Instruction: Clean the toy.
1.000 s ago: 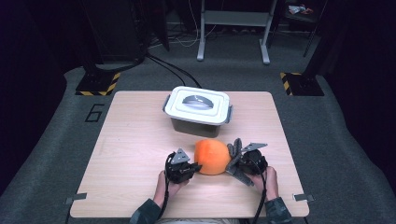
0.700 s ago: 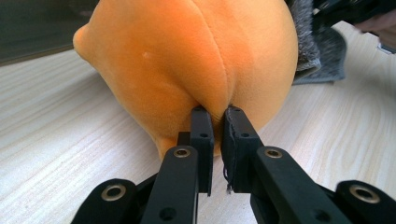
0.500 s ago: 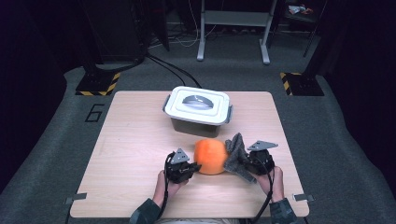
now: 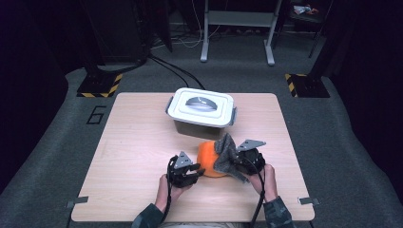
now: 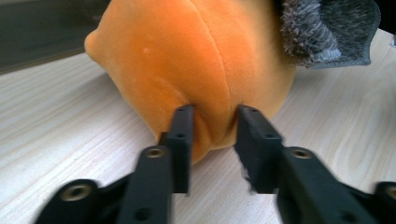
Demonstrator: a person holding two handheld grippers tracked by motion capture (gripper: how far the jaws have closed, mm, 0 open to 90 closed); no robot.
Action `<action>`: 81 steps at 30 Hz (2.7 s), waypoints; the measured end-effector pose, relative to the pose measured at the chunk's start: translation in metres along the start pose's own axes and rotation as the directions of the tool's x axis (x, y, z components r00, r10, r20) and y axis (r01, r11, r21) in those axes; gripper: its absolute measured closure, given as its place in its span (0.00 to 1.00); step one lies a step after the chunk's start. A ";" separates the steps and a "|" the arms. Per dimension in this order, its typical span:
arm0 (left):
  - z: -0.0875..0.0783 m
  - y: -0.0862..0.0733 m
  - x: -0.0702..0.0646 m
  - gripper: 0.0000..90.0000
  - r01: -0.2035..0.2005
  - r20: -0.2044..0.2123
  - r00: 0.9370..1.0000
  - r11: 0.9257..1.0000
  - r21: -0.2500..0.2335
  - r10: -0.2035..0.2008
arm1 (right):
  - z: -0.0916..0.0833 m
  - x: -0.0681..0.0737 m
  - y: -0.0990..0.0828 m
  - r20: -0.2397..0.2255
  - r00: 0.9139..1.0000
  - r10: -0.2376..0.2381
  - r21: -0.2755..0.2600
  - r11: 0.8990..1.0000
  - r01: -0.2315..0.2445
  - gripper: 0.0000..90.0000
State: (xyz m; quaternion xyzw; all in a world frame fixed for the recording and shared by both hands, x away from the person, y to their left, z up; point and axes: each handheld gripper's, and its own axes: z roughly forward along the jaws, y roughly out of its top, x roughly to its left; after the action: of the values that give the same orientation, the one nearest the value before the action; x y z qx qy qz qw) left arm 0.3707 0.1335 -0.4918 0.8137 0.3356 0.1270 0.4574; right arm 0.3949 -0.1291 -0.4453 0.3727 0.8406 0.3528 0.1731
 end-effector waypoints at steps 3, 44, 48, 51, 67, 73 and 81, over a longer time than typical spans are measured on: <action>0.002 -0.002 -0.004 0.56 -0.024 -0.045 0.999 1.000 0.017 0.025 | 0.000 -0.003 -0.003 -0.008 1.000 0.012 0.002 1.000 -0.012 0.82; 0.000 0.006 -0.014 0.87 -0.074 -0.004 0.997 0.997 -0.029 0.074 | 0.010 0.020 0.024 -0.014 0.999 -0.040 -0.003 0.999 0.040 0.83; 0.000 0.007 -0.014 0.87 -0.052 -0.006 0.999 0.998 -0.023 0.052 | 0.009 0.014 0.022 -0.031 0.999 -0.040 -0.004 0.999 0.040 0.83; 0.000 0.008 -0.015 0.87 -0.052 -0.008 0.999 0.998 -0.020 0.052 | 0.006 0.013 0.019 -0.019 0.999 -0.032 -0.003 0.999 0.032 0.83; 0.001 0.005 -0.011 0.87 -0.019 0.002 1.000 1.000 -0.024 0.019 | 0.003 -0.022 -0.020 0.005 0.997 0.073 0.054 0.996 -0.073 0.83; 0.001 0.002 -0.009 0.87 -0.014 0.006 1.000 1.000 -0.021 0.014 | 0.014 -0.031 -0.036 0.017 0.993 0.117 0.085 0.989 -0.118 0.83; 0.000 0.000 -0.005 0.87 -0.005 0.007 1.000 1.000 -0.029 0.005 | 0.028 -0.040 -0.048 0.002 0.990 0.141 0.134 0.981 -0.140 0.82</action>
State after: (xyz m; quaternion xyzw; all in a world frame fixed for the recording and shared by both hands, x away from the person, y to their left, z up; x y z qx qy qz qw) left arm 0.3666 0.1302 -0.4907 0.8082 0.3300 0.1302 0.4701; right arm 0.4127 -0.1685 -0.4982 0.4404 0.8347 0.3084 0.1192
